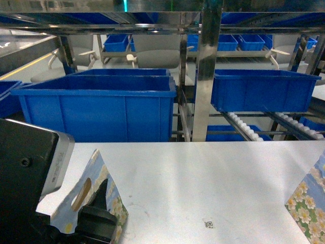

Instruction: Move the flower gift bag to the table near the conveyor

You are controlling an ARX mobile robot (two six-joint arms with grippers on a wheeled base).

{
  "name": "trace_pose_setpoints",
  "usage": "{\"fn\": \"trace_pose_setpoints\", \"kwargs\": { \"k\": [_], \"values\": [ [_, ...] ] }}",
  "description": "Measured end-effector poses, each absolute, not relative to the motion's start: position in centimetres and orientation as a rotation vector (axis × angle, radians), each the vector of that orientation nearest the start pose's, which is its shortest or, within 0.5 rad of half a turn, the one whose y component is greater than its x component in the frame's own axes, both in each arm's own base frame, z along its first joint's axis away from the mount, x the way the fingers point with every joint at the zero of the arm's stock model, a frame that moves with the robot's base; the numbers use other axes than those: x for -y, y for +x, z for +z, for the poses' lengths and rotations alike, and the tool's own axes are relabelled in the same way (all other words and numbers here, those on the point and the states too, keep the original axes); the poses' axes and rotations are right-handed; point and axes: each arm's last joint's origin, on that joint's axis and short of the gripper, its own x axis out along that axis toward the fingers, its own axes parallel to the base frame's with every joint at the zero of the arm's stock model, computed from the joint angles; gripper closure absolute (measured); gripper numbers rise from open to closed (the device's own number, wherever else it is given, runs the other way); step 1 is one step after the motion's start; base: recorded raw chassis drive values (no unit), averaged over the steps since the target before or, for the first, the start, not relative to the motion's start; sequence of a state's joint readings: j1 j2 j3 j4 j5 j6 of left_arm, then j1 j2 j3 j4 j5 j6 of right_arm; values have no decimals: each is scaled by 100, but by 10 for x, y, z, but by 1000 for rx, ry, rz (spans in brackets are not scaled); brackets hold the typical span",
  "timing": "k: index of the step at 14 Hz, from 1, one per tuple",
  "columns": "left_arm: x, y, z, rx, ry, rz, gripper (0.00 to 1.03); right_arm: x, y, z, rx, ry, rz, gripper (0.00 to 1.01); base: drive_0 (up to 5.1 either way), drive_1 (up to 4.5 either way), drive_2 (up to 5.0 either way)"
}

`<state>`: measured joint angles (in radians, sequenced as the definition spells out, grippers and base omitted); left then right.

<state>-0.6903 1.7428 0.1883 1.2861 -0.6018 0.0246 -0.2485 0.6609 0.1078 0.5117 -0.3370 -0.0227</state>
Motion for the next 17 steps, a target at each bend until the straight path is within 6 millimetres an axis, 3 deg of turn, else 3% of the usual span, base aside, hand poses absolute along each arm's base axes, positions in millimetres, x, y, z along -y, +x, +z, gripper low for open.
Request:
{"fn": "trace_pose_setpoints", "kwargs": {
  "k": [3, 7, 9, 11, 13, 17],
  "values": [
    [119, 181, 118, -126, 115, -97, 5, 27, 144, 184, -39, -11, 89, 3, 0, 0, 0],
    [100, 178, 156, 48, 40, -126, 5, 27, 144, 184, -38, -11, 89, 3, 0, 0, 0],
    [80, 169, 173, 92, 34, -99, 5, 27, 144, 184, -38, -11, 89, 3, 0, 0, 0],
    [61, 158, 177, 107, 32, -71, 5, 27, 144, 184, -38, -11, 89, 3, 0, 0, 0],
    [42, 146, 167, 84, 46, -25, 5, 27, 144, 184, -39, -11, 89, 3, 0, 0, 0],
    [6, 113, 182, 125, 35, 77, 5, 27, 144, 184, -38, -11, 89, 3, 0, 0, 0]
  ]
}}
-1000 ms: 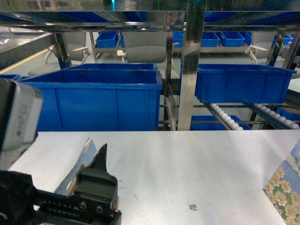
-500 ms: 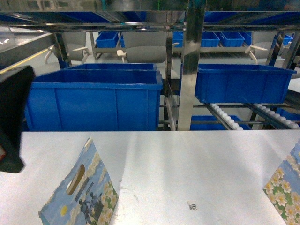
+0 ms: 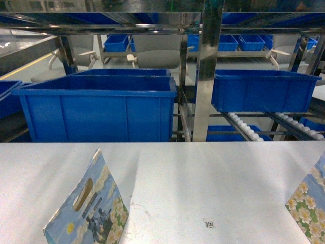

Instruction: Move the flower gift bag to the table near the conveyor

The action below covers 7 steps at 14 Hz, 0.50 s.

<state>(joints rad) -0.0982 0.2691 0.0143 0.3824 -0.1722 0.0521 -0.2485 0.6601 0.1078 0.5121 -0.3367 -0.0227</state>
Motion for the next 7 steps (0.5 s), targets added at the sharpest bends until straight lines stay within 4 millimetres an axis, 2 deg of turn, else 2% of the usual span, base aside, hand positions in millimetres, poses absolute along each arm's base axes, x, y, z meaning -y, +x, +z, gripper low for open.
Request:
{"fn": "trace_pose_setpoints", "kwargs": {
  "k": [5, 7],
  "values": [
    [3, 106, 180, 101, 26, 70, 6, 27, 144, 184, -32, -10, 82, 4, 0, 0, 0],
    [-1, 97, 174, 11, 15, 24, 29, 20, 139, 182, -3, -15, 12, 27, 0, 0, 0]
  ]
}}
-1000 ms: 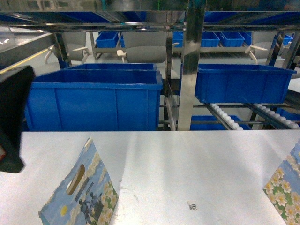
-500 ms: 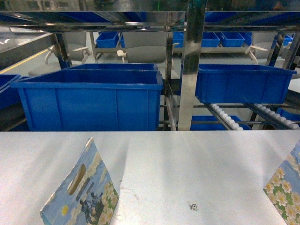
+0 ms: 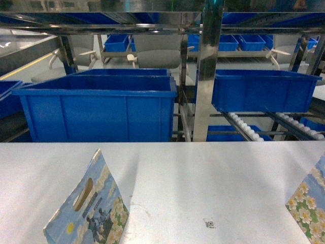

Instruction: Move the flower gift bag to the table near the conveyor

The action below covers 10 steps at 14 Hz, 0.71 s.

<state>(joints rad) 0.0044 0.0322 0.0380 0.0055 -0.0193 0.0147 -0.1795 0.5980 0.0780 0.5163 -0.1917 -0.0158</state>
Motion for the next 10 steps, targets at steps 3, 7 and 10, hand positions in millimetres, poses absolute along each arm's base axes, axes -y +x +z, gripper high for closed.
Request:
{"fn": "trace_pose_setpoints", "kwargs": {
  "k": [3, 7, 10],
  "values": [
    [0, 97, 167, -4, 5, 1, 68, 12, 130, 177, -5, -14, 5, 66, 0, 0, 0],
    [0, 97, 168, 1, 1, 0, 101, -1, 122, 170, 7, -14, 9, 99, 0, 0, 0],
    [0, 97, 167, 0, 1, 0, 101, -1, 116, 171, 13, -14, 7, 99, 0, 0, 0]
  ]
}}
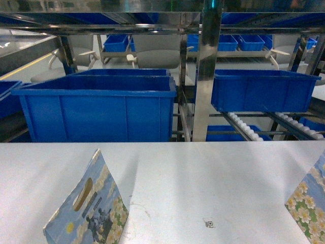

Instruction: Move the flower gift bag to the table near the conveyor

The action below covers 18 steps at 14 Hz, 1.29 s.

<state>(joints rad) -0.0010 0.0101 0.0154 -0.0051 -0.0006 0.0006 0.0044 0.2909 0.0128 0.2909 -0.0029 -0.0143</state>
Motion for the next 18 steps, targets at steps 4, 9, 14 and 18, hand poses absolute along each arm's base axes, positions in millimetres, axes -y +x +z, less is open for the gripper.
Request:
{"fn": "trace_pose_setpoints", "kwargs": {
  "k": [4, 9, 14, 18],
  "values": [
    [0, 97, 168, 1, 1, 0, 101, -1, 110, 171, 15, -14, 7, 99, 0, 0, 0],
    [0, 97, 168, 1, 1, -2, 101, 0, 97, 168, 12, -14, 6, 99, 0, 0, 0],
    [0, 97, 168, 1, 1, 0, 101, 0, 97, 167, 5, -15, 7, 98, 0, 0, 0],
    [0, 97, 168, 1, 0, 0, 52, 0, 97, 167, 5, -14, 7, 45, 0, 0, 0]
  ]
}}
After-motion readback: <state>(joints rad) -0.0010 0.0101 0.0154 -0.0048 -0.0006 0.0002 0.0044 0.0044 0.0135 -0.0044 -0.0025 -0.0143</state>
